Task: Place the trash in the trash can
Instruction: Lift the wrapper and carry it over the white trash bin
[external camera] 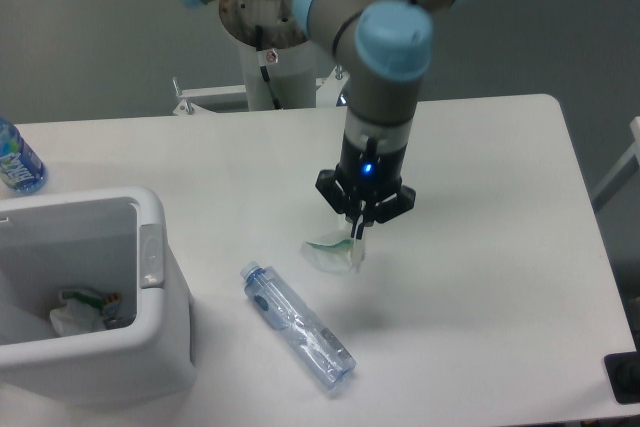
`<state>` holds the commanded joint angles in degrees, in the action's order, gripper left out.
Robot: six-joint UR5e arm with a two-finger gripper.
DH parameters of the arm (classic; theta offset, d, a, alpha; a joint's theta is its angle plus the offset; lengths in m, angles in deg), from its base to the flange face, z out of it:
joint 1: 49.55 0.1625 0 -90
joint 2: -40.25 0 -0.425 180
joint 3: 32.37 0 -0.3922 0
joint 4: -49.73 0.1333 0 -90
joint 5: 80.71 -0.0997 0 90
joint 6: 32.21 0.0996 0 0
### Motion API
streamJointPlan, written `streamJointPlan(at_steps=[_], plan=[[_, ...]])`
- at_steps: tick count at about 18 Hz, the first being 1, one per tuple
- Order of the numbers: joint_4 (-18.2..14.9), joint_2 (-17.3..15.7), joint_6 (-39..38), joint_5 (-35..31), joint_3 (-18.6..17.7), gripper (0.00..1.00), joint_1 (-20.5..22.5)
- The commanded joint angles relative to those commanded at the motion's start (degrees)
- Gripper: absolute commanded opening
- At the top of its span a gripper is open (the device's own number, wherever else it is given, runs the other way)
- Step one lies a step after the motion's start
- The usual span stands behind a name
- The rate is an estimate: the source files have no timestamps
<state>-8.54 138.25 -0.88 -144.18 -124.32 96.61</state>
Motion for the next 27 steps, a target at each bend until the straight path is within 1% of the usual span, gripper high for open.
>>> streamJointPlan(at_steps=[3,5,7,8,10,15,18,20,21,22,23,24,25,27], plan=[[0.3,0.5,-13.0,3.6,5.7,0.0,-0.8],[2.6,1.7,-20.7,6.2,8.3,0.0,-2.3],[5.8,2.5,-25.9,7.0,9.2,0.0,-4.8],[6.9,2.5,-27.4,7.0,9.4,0.0,-6.1],[7.6,2.5,-29.2,7.1,9.9,0.0,-8.7],[7.6,2.5,-30.4,7.1,10.1,0.0,-15.1],[7.6,2.5,-31.9,7.0,10.0,0.0,-17.7],[7.6,3.4,-31.8,7.0,9.9,0.0,-19.4],[7.8,4.0,-31.4,7.0,9.7,0.11,-20.6],[8.0,4.4,-30.5,7.0,9.4,0.33,-21.4],[8.2,4.5,-28.5,7.0,9.2,0.68,-21.4],[8.4,4.5,-26.5,7.0,9.2,0.92,-21.4],[8.5,4.5,-26.1,7.0,9.6,1.0,-21.4],[8.5,4.4,-26.4,7.0,9.9,1.0,-21.3]])
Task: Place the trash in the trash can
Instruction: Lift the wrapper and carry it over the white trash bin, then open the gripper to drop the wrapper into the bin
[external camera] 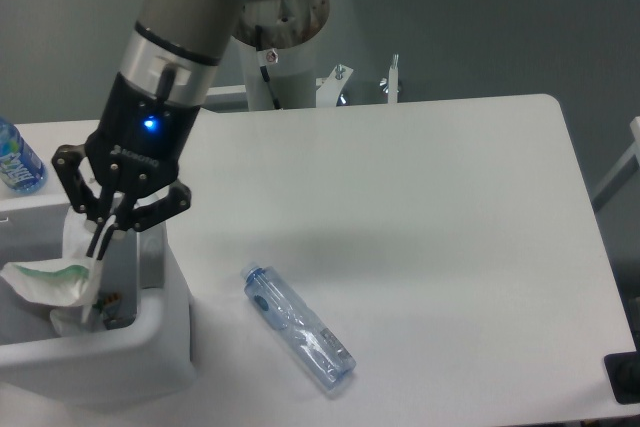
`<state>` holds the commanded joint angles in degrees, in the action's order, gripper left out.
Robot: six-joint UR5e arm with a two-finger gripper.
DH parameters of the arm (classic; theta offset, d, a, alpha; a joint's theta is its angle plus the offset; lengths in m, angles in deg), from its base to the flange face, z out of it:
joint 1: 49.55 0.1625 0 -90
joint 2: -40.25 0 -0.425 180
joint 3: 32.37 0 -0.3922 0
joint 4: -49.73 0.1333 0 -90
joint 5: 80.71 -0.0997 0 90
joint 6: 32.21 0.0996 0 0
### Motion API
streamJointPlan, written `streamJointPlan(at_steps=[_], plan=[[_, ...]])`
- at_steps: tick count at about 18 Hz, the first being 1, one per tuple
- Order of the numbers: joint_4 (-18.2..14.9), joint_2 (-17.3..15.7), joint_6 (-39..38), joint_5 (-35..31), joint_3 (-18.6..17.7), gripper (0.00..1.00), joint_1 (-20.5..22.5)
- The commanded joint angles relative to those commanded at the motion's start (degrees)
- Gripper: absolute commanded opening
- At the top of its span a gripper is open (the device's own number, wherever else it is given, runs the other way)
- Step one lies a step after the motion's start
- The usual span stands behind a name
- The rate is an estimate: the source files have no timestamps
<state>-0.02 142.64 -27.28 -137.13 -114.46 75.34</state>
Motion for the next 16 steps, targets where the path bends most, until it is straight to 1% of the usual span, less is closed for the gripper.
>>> streamJointPlan(at_steps=[2,4,5,8,10,12,13,14,16], plan=[[0.0,-0.3,-1.3,0.0,0.1,1.0,0.9],[0.0,-0.4,-3.8,0.2,0.5,1.0,3.4],[0.0,-0.5,-4.7,0.2,0.6,1.0,4.0],[-0.1,-0.5,-5.5,0.0,0.6,1.0,7.6],[-0.3,0.2,-8.2,-0.5,2.4,1.0,9.8],[-0.5,0.4,-9.5,-0.7,2.4,1.0,12.8],[-0.7,1.1,-9.4,-0.8,2.0,1.0,13.8],[-0.7,1.8,-9.3,-2.3,1.9,1.0,14.3],[-0.6,2.8,-8.7,-10.1,2.0,1.0,14.4]])
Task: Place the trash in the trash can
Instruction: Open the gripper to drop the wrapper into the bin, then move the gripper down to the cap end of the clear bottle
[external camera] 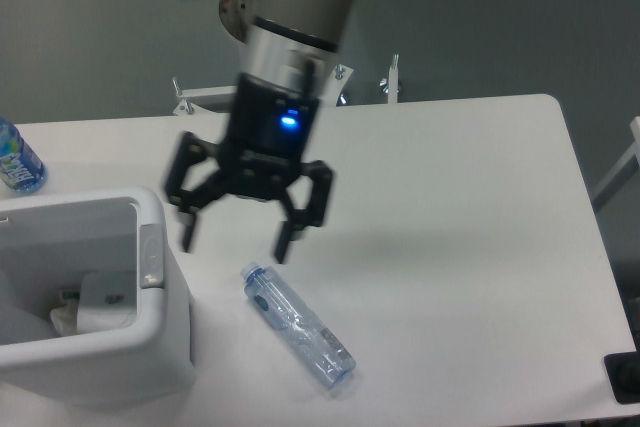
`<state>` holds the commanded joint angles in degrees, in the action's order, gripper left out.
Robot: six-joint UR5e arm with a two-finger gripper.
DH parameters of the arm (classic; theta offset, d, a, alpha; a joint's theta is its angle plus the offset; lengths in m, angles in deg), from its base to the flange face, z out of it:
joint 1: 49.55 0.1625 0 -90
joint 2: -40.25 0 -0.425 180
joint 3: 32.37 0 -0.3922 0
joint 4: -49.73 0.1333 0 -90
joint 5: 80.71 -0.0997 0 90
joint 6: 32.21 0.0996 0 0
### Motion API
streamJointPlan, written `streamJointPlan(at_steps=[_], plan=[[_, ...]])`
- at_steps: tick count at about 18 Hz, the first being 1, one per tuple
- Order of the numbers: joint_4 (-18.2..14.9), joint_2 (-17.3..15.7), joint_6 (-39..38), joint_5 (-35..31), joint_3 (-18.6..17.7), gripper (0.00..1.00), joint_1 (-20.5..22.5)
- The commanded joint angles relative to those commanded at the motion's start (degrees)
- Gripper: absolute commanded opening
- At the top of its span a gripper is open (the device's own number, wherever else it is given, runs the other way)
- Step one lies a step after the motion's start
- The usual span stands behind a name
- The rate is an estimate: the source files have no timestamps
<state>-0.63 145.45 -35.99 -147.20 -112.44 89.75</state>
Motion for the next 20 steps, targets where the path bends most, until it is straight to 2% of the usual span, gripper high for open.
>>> streamJointPlan(at_steps=[2,3,8,12,17,20], plan=[[0.3,2.7,0.3,-7.8,0.3,1.0,-0.1],[0.3,4.2,-0.1,-9.5,0.6,1.0,-0.1],[0.5,11.6,0.1,-9.4,1.7,1.0,-0.4],[0.5,16.0,0.3,-9.4,1.8,1.0,-0.4],[0.4,20.8,0.1,-9.8,1.8,1.0,-0.6],[0.4,22.2,0.0,-11.6,1.7,1.0,-1.6]])
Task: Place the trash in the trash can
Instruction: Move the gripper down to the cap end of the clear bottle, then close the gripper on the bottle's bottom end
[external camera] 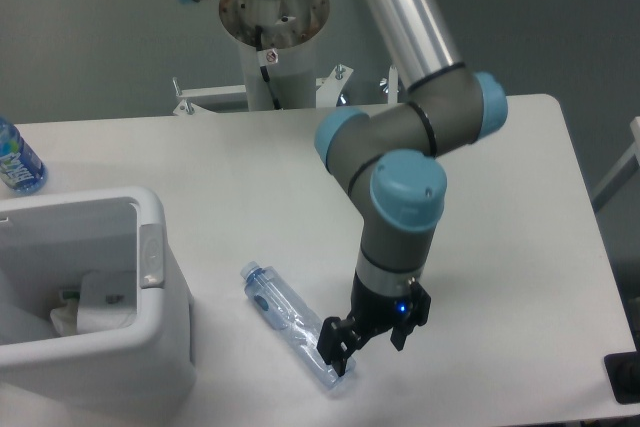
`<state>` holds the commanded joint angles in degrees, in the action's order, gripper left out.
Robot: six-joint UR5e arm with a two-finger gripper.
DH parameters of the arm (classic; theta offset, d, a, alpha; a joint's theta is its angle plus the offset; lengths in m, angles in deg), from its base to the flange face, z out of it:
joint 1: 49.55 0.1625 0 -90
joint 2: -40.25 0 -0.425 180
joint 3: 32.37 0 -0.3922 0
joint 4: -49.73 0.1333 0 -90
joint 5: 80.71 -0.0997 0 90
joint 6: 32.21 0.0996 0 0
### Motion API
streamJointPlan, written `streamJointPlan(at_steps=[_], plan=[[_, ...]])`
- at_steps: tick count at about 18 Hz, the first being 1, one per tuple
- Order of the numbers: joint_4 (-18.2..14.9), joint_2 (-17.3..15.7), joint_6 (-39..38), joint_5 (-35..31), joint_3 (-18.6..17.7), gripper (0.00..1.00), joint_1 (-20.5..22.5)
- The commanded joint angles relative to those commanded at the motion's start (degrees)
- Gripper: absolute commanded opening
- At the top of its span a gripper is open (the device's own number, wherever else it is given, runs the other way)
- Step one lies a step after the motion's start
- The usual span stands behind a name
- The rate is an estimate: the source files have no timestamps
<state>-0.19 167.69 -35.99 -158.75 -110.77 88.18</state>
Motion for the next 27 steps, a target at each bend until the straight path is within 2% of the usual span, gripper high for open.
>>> streamJointPlan(at_steps=[14,23,24,27], plan=[[0.1,4.0,-0.2,-4.7,-0.8,1.0,-3.3],[0.1,5.0,-0.5,-6.8,-1.1,1.0,-3.8],[0.1,5.0,-0.7,-6.7,-1.0,0.95,-3.8],[0.1,5.0,-1.1,-6.8,-1.1,0.73,-3.8]])
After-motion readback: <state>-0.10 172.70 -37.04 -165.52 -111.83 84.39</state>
